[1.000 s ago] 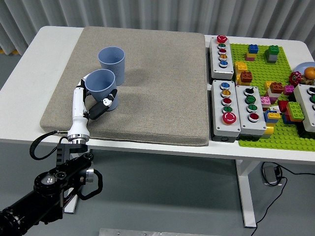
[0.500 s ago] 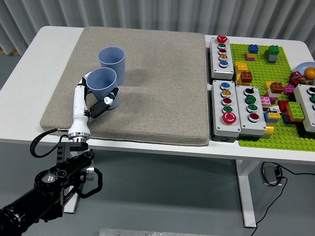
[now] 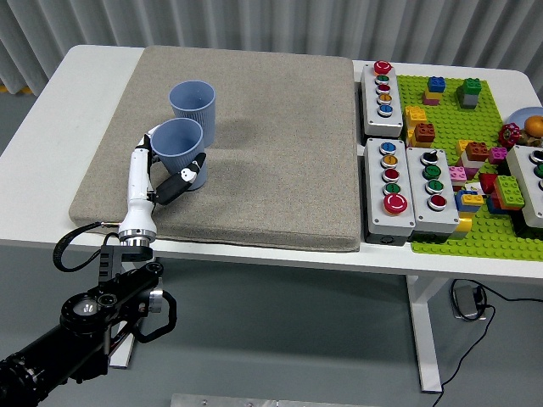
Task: Pick cup pour cup place
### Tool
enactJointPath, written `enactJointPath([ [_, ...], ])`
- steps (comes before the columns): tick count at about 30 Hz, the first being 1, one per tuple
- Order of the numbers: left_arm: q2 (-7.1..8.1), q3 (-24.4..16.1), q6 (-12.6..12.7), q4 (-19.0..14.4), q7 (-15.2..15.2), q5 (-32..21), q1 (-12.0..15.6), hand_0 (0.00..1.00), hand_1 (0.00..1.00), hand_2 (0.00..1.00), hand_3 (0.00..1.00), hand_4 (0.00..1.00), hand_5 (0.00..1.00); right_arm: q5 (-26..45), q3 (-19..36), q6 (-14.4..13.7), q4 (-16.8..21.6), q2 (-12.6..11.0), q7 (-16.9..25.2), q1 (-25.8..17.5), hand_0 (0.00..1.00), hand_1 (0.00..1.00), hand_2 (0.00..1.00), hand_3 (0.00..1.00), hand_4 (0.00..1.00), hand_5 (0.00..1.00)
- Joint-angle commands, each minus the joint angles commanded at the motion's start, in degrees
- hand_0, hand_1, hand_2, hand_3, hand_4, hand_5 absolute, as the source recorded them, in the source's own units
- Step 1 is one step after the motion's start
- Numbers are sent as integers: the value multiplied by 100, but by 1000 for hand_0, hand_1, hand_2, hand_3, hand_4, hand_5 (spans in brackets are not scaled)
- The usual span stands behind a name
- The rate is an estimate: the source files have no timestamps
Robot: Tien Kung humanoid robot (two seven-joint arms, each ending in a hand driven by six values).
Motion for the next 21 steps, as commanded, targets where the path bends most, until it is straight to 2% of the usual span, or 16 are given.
enactJointPath([
  [15,0,34,0,68,0,89,32,554,592,671,596,768,287,0,1,6,1,4,-6,-9,690,654,584,577,2,165],
  [17,3,25,0,64,0,104,35,560,596,674,634,779,306,0,3,6,0,3,-4,-10,691,654,584,577,2,165],
  [21,8,-42,0,58,0,323,31,560,596,674,634,779,306,0,1,6,0,1,-5,-1,691,654,584,577,2,165],
])
